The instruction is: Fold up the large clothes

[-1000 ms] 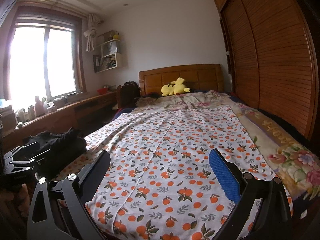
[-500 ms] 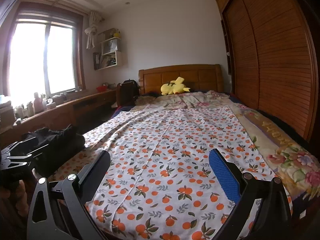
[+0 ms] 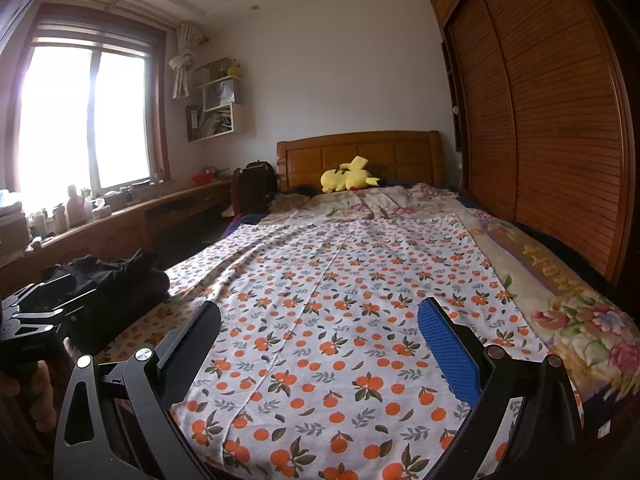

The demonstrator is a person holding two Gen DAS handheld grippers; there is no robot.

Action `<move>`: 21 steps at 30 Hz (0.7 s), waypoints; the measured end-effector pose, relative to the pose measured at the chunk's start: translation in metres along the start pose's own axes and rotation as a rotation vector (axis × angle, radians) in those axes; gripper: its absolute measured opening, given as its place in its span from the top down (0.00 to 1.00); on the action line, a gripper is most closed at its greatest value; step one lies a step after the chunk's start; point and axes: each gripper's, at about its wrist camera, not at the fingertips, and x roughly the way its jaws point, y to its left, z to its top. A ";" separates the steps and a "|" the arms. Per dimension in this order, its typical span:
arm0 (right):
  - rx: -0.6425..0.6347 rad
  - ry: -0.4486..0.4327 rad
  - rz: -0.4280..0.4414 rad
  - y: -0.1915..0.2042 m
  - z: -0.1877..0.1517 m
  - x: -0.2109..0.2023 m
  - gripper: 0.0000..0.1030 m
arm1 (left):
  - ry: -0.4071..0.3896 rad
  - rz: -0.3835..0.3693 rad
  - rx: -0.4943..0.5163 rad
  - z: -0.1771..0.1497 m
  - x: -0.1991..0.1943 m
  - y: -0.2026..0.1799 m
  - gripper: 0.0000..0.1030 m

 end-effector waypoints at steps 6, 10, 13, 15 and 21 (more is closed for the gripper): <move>0.000 0.000 0.001 0.000 0.000 0.000 0.07 | -0.003 -0.003 0.001 0.001 -0.001 -0.001 0.02; -0.001 0.000 0.001 0.000 0.000 0.000 0.07 | -0.012 -0.003 0.007 0.004 -0.005 -0.002 0.02; -0.001 -0.001 0.001 0.000 0.000 0.000 0.07 | -0.017 -0.006 0.006 0.006 -0.008 -0.002 0.02; -0.002 -0.001 0.000 -0.001 0.000 0.000 0.07 | -0.019 -0.007 0.007 0.006 -0.009 -0.002 0.02; -0.002 -0.002 0.001 -0.001 0.001 0.000 0.07 | -0.020 -0.007 0.006 0.007 -0.009 -0.002 0.02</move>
